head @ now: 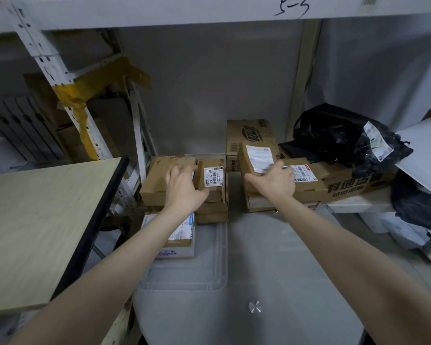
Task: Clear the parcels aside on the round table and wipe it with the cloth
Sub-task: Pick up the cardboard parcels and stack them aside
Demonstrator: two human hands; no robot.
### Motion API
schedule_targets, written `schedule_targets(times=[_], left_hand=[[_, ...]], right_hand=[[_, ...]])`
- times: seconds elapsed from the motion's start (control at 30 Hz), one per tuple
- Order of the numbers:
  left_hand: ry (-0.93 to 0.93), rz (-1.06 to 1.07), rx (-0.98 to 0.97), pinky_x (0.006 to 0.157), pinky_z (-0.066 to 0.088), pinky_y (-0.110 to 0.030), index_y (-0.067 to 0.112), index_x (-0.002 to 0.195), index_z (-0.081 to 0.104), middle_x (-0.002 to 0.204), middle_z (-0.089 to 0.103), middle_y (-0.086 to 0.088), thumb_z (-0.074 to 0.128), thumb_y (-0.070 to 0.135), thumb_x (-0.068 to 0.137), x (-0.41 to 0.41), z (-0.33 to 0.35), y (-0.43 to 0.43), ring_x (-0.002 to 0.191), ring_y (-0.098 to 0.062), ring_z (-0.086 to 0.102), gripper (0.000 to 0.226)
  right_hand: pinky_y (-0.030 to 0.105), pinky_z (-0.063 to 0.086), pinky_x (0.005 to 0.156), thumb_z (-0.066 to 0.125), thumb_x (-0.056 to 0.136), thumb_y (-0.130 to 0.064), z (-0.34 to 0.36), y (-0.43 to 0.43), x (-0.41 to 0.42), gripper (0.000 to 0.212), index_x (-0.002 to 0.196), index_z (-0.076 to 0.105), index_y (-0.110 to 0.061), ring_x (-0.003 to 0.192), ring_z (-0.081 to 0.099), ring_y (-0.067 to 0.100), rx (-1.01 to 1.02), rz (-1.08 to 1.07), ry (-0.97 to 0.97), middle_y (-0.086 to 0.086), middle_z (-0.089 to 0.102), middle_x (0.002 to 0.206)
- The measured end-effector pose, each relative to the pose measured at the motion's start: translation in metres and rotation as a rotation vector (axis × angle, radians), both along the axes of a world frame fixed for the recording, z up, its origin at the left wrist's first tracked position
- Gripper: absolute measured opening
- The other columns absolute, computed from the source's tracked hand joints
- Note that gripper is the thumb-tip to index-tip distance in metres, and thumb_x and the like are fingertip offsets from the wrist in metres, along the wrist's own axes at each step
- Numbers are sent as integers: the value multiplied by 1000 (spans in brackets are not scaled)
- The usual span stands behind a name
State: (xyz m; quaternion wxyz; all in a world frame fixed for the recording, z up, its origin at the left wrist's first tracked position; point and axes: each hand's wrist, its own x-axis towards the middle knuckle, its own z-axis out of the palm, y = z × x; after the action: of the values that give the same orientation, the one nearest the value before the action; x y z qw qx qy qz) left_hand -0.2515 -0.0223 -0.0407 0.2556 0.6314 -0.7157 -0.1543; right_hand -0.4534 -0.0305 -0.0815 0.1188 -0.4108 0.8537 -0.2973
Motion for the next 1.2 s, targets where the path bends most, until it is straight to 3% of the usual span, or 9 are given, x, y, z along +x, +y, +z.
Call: schedule_targets(times=[0.23, 0.5, 0.6, 0.73, 0.87, 0.97, 1.03, 1.13, 1.2], left_hand=[[162, -56, 4, 106, 33, -35, 20, 129, 52, 139, 41, -4, 68, 19, 83, -18, 12, 17, 135, -25, 35, 48], [283, -62, 77, 90, 35, -26, 18, 123, 56, 134, 49, -4, 67, 17, 84, -31, 27, 34, 125, -21, 45, 40], [354, -72, 98, 92, 41, -29, 16, 122, 57, 130, 54, -3, 67, 15, 84, -33, 32, 42, 120, -20, 50, 39], [477, -73, 170, 92, 45, -30, 15, 124, 55, 126, 57, -6, 67, 18, 84, -32, 32, 45, 114, -21, 54, 41], [673, -40, 293, 101, 45, -39, 16, 138, 43, 137, 49, -5, 62, 35, 89, -27, 32, 52, 120, -22, 50, 56], [794, 8, 451, 88, 51, -42, 21, 139, 43, 146, 42, -3, 53, 54, 89, -15, 34, 55, 128, -26, 45, 61], [786, 13, 577, 76, 50, -38, 23, 137, 46, 147, 42, -5, 47, 69, 83, -4, 33, 58, 130, -30, 44, 71], [707, -57, 701, 92, 45, -46, 25, 136, 47, 147, 43, -5, 51, 79, 72, 8, 27, 65, 134, -31, 40, 84], [630, -148, 754, 100, 38, -47, 27, 129, 50, 137, 51, -3, 53, 74, 75, 14, 26, 74, 130, -28, 44, 72]], right_hand=[[37, 46, 89, 67, 62, -57, 20, 27, -11, 65, 119, 54, -29, 107, 51, 19, -349, 30, -652, 0, 54, 126], [42, 55, 83, 63, 71, -51, 49, 71, -39, 56, 120, 56, -24, 108, 61, 29, -398, 38, -1477, 9, 63, 119], [36, 53, 72, 53, 75, -58, 55, 88, -46, 57, 121, 60, -24, 106, 62, 31, -269, 93, -1564, 9, 66, 118], [30, 50, 76, 49, 71, -64, 52, 103, -50, 61, 111, 67, -22, 94, 68, 26, -116, 136, -1688, 3, 71, 112], [32, 56, 73, 51, 67, -68, 41, 113, -51, 73, 120, 65, -18, 99, 67, 33, 28, 218, -1745, 10, 66, 122], [24, 52, 59, 58, 55, -74, 32, 124, -48, 85, 115, 68, -16, 86, 67, 26, 152, 305, -1690, 12, 67, 115], [20, 48, 48, 47, 55, -82, 21, 128, -47, 91, 110, 71, -12, 70, 66, 21, 267, 380, -1624, 13, 69, 103], [19, 45, 42, 31, 60, -90, 8, 132, -45, 101, 106, 72, -10, 61, 65, 20, 376, 417, -1574, 13, 69, 96], [19, 44, 41, 26, 62, -91, 3, 135, -40, 103, 106, 72, -10, 61, 65, 20, 419, 437, -1494, 15, 69, 96]])
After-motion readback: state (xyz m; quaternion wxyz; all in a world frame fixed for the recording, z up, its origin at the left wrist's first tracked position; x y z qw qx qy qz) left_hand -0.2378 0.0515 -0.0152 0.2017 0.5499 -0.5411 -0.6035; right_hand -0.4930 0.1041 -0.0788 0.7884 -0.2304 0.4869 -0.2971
